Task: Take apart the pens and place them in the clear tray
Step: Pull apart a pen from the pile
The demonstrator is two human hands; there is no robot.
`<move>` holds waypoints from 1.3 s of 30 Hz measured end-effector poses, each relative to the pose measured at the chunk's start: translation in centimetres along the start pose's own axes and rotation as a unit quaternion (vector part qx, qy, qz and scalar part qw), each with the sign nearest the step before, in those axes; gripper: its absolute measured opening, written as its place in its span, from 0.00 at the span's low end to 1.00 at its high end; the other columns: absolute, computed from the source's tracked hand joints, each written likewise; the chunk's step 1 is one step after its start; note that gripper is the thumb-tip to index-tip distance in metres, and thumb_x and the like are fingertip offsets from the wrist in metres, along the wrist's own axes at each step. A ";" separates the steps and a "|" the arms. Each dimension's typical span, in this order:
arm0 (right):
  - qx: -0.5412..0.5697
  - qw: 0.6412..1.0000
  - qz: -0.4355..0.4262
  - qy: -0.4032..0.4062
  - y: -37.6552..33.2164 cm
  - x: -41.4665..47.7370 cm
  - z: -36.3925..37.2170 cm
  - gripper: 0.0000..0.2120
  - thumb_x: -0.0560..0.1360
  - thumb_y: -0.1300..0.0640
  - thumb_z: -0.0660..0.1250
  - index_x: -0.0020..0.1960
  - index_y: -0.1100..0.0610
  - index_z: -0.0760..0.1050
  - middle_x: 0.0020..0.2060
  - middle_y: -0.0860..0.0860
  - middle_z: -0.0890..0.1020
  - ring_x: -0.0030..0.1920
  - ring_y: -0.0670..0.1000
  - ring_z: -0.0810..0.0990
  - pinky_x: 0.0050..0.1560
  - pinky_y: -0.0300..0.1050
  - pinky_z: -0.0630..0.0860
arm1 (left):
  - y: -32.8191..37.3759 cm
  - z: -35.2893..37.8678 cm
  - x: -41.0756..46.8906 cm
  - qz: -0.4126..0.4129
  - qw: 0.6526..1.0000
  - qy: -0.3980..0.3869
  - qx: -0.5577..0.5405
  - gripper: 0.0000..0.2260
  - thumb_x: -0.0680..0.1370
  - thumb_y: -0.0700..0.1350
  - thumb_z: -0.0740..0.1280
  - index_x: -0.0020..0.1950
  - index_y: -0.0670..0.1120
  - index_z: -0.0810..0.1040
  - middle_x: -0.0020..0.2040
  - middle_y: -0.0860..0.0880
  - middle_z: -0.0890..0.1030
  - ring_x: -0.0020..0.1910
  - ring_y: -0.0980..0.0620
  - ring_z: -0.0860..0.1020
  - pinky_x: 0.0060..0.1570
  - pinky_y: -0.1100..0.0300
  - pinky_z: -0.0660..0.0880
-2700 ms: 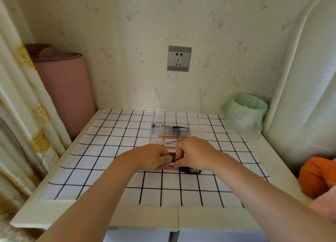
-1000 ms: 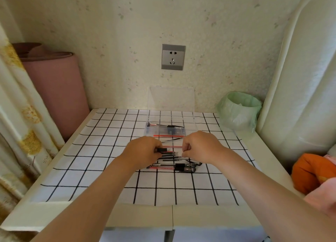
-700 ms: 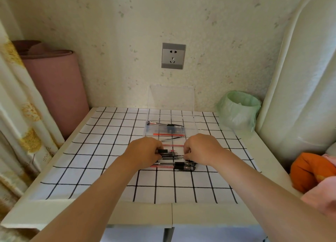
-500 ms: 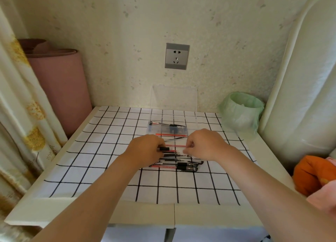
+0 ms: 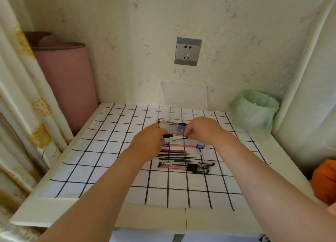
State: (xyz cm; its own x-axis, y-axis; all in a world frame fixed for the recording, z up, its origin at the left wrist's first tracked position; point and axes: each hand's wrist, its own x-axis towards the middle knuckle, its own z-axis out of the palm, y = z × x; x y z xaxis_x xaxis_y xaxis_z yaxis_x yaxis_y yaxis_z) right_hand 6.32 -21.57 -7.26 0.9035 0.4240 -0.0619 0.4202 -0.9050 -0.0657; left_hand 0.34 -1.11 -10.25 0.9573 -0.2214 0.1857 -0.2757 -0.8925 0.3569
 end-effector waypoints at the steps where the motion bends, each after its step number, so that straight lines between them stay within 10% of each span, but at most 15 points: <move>1: -0.008 1.000 0.000 -0.008 -0.1 0.3 0.0 0.08 0.76 0.53 0.69 0.53 0.44 0.83 0.50 0.43 0.84 0.50 0.48 0.81 0.52 0.47 0.78 | -0.1 0.1 0.0 0.001 1.000 -0.001 -0.006 0.14 0.82 0.43 0.60 0.66 0.51 0.77 0.58 0.50 0.74 0.54 0.51 0.75 0.50 0.61 0.72; 15: -0.053 0.998 -0.002 -0.018 -0.5 0.6 -0.8 0.06 0.75 0.53 0.65 0.47 0.49 0.81 0.42 0.46 0.82 0.44 0.49 0.80 0.45 0.46 0.78 | -0.3 -1.3 -0.2 0.000 0.993 0.114 -0.013 0.15 0.81 0.58 0.57 0.62 0.55 0.76 0.51 0.53 0.77 0.47 0.54 0.76 0.41 0.58 0.75; 28: 0.033 0.995 -0.014 0.094 0.6 -4.8 -1.7 0.12 0.78 0.54 0.66 0.60 0.44 0.80 0.50 0.44 0.85 0.49 0.48 0.81 0.51 0.46 0.77 | 0.0 -1.8 -1.3 -0.040 0.999 0.026 0.002 0.10 0.83 0.55 0.56 0.62 0.59 0.72 0.41 0.55 0.79 0.39 0.54 0.77 0.34 0.61 0.70; 39: 0.109 0.989 -0.028 0.100 0.9 -6.8 -1.6 0.12 0.78 0.61 0.66 0.56 0.50 0.83 0.47 0.46 0.84 0.43 0.47 0.79 0.47 0.43 0.76 | 1.5 -1.5 -1.3 -0.041 0.995 -0.004 -0.092 0.09 0.82 0.51 0.58 0.56 0.56 0.78 0.46 0.58 0.80 0.46 0.56 0.77 0.48 0.58 0.75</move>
State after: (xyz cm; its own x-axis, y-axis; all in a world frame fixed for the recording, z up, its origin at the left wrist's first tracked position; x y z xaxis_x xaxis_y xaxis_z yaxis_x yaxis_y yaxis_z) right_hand 0.69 -25.36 -5.27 0.8873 0.4381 0.1443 0.4612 -0.8427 -0.2777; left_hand -1.48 -1.57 -8.64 0.9775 -0.1551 0.1431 -0.2081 -0.8208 0.5319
